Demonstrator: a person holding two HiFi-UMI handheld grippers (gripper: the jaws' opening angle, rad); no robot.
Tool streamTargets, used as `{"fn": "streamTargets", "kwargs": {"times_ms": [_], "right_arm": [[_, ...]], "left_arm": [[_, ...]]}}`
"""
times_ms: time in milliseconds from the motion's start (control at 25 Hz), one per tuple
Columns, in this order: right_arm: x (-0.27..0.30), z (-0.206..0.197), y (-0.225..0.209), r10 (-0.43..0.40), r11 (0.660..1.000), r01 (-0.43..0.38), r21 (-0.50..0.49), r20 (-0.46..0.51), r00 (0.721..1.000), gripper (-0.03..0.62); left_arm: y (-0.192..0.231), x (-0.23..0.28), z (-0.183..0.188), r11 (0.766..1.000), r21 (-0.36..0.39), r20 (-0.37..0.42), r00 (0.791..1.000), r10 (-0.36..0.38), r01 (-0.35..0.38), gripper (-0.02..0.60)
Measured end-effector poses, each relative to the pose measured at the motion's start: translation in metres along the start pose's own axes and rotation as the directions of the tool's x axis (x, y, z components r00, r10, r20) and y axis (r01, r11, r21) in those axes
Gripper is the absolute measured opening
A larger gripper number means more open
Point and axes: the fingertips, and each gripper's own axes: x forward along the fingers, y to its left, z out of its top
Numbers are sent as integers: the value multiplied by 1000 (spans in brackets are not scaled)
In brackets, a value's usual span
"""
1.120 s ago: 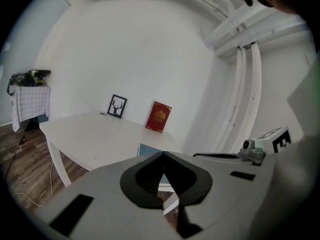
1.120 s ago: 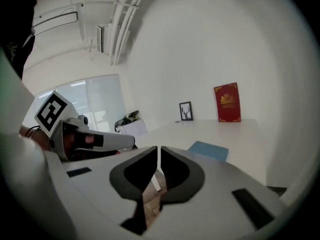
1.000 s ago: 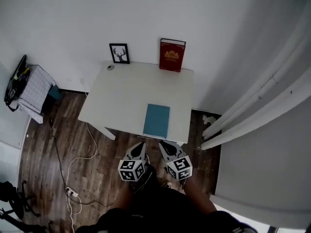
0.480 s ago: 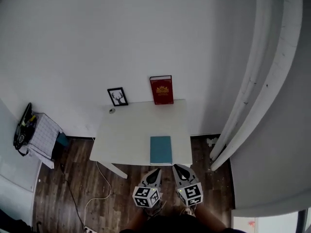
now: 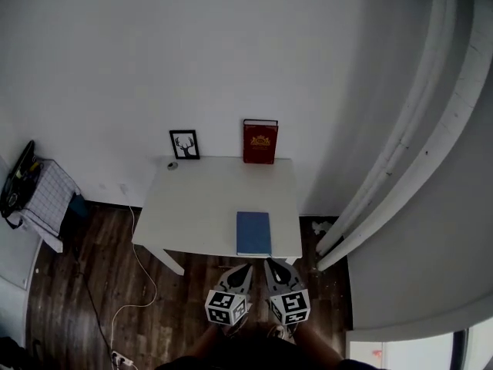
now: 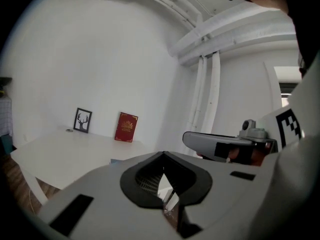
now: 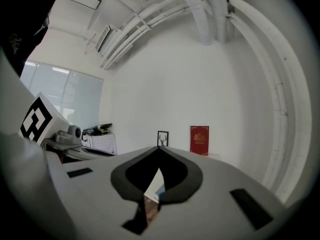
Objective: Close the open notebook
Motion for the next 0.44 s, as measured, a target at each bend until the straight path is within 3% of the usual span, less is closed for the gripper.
{"fn": "streamTargets", "kwargs": {"times_ms": [120,440], "right_arm": [[-1,5,9,-10,999,11,-53,28,1000,23],[13,8,23,-51,996,54,-75,37,998,23]], "left_arm": [[3,-4,-5,1000,-4,14,1000,-26,26,3],[24,-11,2,999,2,28,998,-53,53,3]]}}
